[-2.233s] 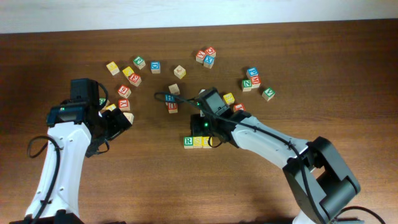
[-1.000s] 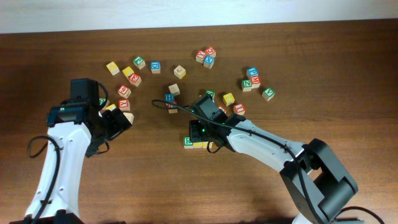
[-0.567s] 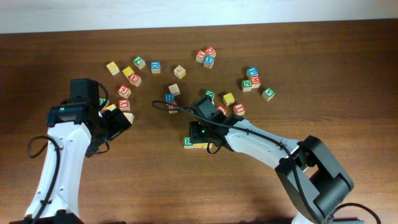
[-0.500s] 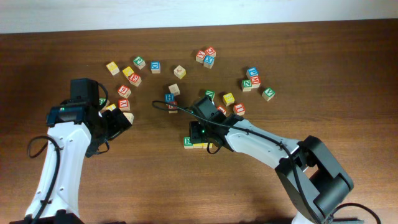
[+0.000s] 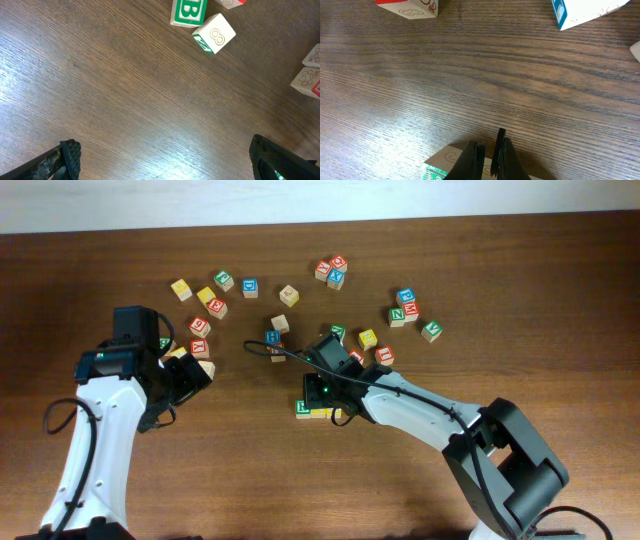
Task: Spell out RSS
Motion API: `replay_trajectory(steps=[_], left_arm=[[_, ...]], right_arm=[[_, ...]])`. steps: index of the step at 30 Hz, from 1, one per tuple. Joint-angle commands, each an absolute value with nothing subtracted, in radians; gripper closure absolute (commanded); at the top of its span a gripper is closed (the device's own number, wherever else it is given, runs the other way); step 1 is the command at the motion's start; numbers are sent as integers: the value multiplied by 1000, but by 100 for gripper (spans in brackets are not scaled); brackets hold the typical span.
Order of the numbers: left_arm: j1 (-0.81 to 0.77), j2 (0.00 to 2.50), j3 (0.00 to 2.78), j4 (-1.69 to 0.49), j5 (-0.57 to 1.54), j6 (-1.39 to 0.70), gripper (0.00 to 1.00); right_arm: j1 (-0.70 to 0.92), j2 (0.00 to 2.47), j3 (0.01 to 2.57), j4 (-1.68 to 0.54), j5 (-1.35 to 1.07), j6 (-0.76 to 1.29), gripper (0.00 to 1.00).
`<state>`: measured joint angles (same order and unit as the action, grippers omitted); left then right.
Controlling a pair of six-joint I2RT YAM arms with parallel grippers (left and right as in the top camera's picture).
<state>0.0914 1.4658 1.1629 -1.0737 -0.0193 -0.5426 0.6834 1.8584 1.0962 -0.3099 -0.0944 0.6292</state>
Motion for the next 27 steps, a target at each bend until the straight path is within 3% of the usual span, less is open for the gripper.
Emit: replay_trajectory(steps=[1, 27], left_arm=[[94, 1454, 1161, -1075, -23, -552, 1], [94, 1454, 1161, -1075, -23, -552, 1]], right_arm=[[694, 1870, 1111, -308, -101, 638, 96], [694, 1870, 1111, -325, -138, 638, 96]])
